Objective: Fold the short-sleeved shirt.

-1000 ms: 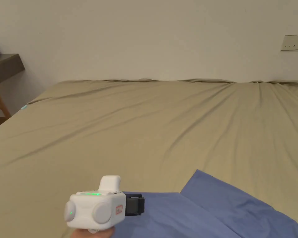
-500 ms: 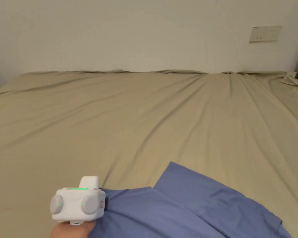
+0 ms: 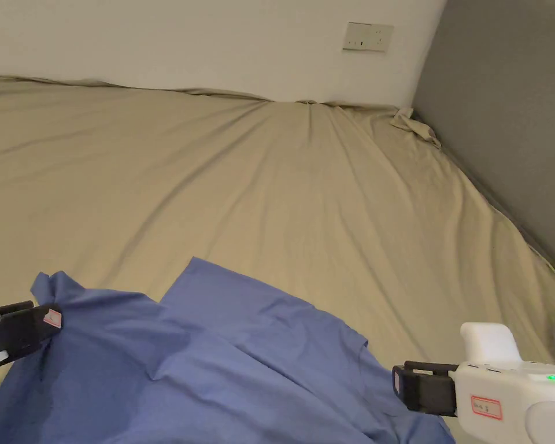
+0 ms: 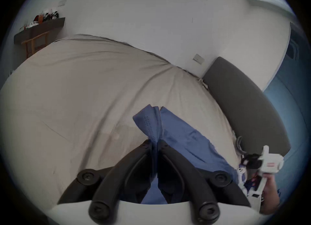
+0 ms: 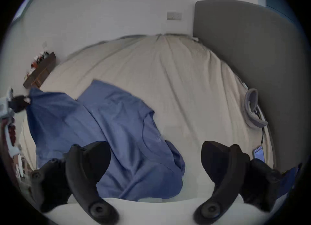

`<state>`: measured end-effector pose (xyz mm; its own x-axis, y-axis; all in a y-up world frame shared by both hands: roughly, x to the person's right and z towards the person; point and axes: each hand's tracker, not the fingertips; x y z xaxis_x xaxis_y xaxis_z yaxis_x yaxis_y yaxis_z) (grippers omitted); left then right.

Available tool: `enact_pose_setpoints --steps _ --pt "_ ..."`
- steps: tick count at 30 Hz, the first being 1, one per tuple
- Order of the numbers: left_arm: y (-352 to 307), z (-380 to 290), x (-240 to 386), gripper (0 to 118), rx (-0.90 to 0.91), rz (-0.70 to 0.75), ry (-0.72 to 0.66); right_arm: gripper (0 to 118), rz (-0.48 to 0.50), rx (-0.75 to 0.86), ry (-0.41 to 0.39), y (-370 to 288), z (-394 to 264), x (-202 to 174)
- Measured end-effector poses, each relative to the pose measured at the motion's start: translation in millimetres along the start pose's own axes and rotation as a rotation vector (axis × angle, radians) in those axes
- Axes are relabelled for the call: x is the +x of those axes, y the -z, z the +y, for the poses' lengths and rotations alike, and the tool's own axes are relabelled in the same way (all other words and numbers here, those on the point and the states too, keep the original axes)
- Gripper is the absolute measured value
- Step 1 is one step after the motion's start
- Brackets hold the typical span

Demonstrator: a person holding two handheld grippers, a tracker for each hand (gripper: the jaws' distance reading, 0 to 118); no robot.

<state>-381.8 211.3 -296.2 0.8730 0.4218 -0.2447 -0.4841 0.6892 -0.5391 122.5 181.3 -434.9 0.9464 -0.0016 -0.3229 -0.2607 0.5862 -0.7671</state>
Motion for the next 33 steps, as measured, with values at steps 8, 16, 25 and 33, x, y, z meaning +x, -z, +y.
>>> enact_pose_setpoints --steps 8,16,25,33 --pt "-21.6 -11.5 6.4 5 0.027 0.028 -0.032 59 -0.04 -0.31 0.185 65.7 -48.8 7.4" --pt "-31.7 13.4 5.5 5 0.088 -0.067 -0.161 9 0.081 -0.003 0.058 3.2 -6.1 -18.1" --pt "-84.1 160.1 19.0 5 0.486 0.015 -0.245 9 -0.065 0.409 -0.092 -99.8 168.0 -27.8" --pt "-91.9 269.4 -4.5 5 0.549 0.069 -0.348 9 -0.055 0.402 -0.001 -109.4 322.5 0.0"
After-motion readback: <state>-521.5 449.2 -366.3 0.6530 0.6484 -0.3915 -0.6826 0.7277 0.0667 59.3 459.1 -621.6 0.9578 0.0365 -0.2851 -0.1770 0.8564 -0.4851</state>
